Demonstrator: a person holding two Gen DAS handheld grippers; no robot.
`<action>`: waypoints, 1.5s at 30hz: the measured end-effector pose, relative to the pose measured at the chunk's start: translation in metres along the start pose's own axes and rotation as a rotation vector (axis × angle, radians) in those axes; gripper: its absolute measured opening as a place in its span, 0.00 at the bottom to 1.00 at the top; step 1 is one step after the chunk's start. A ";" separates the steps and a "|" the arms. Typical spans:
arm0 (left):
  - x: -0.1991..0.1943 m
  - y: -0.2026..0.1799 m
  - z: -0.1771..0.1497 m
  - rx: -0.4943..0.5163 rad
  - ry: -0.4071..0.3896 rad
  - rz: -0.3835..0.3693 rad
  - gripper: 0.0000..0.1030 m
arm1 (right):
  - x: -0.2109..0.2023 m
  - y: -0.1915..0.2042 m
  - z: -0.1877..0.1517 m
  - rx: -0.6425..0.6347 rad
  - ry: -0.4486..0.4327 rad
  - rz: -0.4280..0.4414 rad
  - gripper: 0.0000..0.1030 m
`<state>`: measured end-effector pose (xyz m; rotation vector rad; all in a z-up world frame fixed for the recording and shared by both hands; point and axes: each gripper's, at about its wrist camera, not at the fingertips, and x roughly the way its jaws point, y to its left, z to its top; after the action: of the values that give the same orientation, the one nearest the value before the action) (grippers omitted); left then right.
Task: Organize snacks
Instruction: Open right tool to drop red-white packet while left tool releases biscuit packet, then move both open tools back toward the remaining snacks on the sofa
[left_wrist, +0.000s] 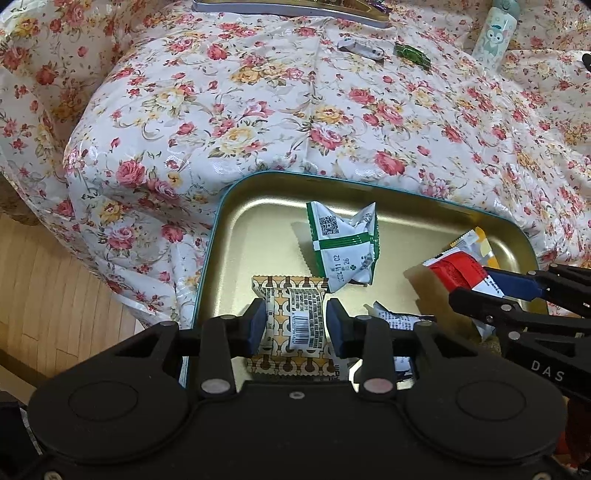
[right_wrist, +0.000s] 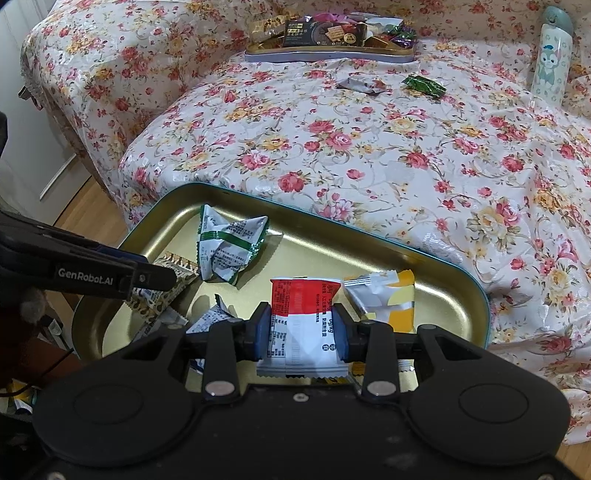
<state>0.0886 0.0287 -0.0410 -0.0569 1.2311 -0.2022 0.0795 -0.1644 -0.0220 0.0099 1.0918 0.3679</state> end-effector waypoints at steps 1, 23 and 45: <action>0.000 0.000 0.000 0.000 0.001 0.002 0.43 | 0.000 0.000 0.000 -0.002 0.001 0.003 0.36; -0.005 -0.005 0.004 0.030 -0.021 0.001 0.43 | -0.006 0.004 0.003 -0.012 -0.016 0.033 0.38; -0.027 -0.040 0.081 0.193 -0.416 0.079 0.47 | -0.024 -0.046 0.053 0.065 -0.219 -0.128 0.38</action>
<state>0.1510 -0.0111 0.0170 0.1128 0.7939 -0.2262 0.1285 -0.2063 0.0149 0.0368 0.8821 0.2112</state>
